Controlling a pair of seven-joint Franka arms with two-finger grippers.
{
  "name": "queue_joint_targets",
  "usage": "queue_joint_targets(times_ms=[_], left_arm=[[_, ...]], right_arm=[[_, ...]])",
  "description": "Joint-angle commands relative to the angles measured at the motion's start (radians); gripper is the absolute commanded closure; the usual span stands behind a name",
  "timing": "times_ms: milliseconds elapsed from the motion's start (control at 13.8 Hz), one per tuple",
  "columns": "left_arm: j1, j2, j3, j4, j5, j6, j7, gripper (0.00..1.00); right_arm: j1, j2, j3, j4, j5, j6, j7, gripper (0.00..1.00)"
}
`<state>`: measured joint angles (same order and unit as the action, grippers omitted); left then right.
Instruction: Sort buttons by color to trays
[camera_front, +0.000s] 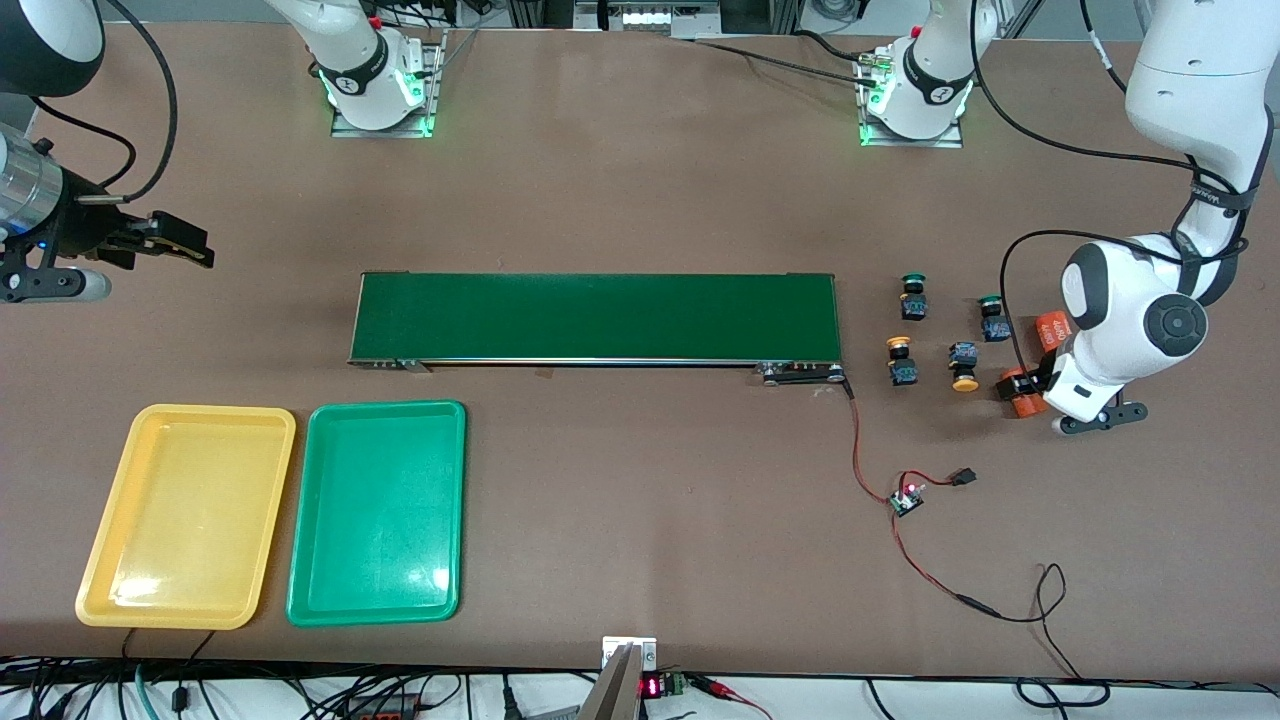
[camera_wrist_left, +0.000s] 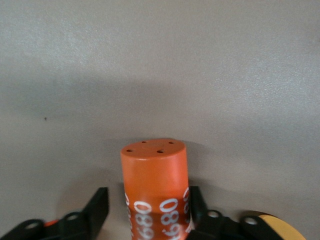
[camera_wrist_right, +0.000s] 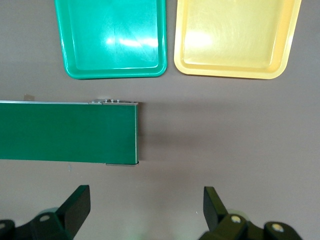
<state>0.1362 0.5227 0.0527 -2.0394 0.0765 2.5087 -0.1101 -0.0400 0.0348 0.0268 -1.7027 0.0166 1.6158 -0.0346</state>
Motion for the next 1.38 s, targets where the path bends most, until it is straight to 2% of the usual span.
queue_joint_targets(times_ms=[0,73,363,508,653,944,1306], left_arm=[[0.006,-0.027,-0.010,0.001,-0.014,-0.025,0.015,0.67],[0.006,-0.044,-0.013,0.010,-0.011,-0.077,0.020,0.74],[0.005,-0.130,-0.062,0.108,-0.011,-0.307,0.032,0.75],[0.005,-0.161,-0.132,0.180,-0.009,-0.465,0.033,0.76],[0.003,-0.167,-0.236,0.246,-0.011,-0.614,0.020,0.76],[0.005,-0.174,-0.382,0.266,-0.009,-0.648,0.104,0.75],[-0.009,-0.155,-0.531,0.255,-0.011,-0.625,0.441,0.77]], right_arm=[[0.000,-0.003,0.008,-0.003,0.008,-0.017,0.010,0.00],[0.000,0.000,0.010,-0.003,0.008,-0.016,0.010,0.00],[0.019,0.028,0.012,-0.003,0.009,-0.031,0.009,0.00],[0.020,0.036,0.012,-0.003,0.009,-0.048,0.010,0.00],[0.020,0.037,0.012,-0.003,0.009,-0.050,0.010,0.00],[0.019,0.037,0.012,-0.006,0.009,-0.068,0.010,0.00],[0.017,0.037,0.010,-0.008,0.011,-0.071,0.010,0.00]])
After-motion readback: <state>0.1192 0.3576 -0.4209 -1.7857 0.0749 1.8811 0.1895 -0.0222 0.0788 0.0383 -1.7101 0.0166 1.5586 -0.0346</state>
